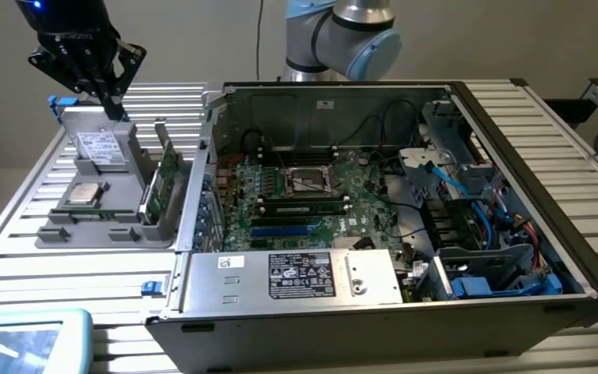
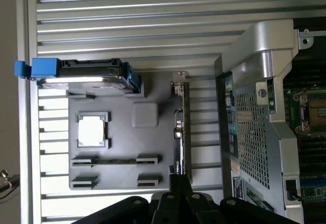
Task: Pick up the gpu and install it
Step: 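Pick up the gpu and move the gpu toward the slot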
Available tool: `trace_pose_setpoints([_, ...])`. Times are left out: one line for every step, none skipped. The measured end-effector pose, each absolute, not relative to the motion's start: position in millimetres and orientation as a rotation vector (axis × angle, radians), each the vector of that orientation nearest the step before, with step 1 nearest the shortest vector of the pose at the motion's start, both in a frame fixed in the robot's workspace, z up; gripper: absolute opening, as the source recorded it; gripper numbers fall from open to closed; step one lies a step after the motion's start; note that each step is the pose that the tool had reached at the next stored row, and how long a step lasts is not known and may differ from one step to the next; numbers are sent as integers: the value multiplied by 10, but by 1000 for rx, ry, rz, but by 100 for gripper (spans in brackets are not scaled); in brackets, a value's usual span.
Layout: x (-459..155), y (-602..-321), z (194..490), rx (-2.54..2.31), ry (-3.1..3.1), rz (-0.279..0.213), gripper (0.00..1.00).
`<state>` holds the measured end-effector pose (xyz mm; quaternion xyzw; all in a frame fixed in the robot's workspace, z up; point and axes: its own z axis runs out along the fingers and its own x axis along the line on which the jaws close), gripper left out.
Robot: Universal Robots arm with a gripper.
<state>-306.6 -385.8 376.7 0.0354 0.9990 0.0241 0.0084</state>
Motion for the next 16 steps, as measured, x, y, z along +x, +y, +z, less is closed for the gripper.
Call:
trace_pose_setpoints([-3066,-3858,3766,111,3122,75,11])
trace_pose_setpoints([-3066,-3858,3766,111,3122,75,11])
trace_pose_setpoints([-3067,-3858,3767,111,3122,75,11])
trace_pose_setpoints([-3066,-3858,3767,111,3122,75,11])
trace_pose_setpoints([-3066,-3858,3766,111,3122,75,11])
trace_pose_setpoints([-3067,-3858,3767,111,3122,75,11])
trace_pose_setpoints([-3067,-3858,3767,111,3122,75,11])
trace_pose_setpoints([-3067,-3858,3767,111,3122,75,17])
trace_pose_setpoints([-3067,-3858,3767,111,3122,75,24])
trace_pose_setpoints([-3067,-3858,3767,111,3122,75,24])
trace_pose_setpoints([-3066,-3858,3767,111,3122,75,30])
trace_pose_setpoints([-3066,-3858,3767,111,3122,75,36])
trace_pose_setpoints([-3066,-3858,3766,111,3122,75,42])
trace_pose_setpoints([-3068,-3858,3762,111,3121,75,42])
trace_pose_setpoints([-3070,-3858,3751,111,3118,76,42])
trace_pose_setpoints([-3073,-3858,3741,111,3115,76,48])
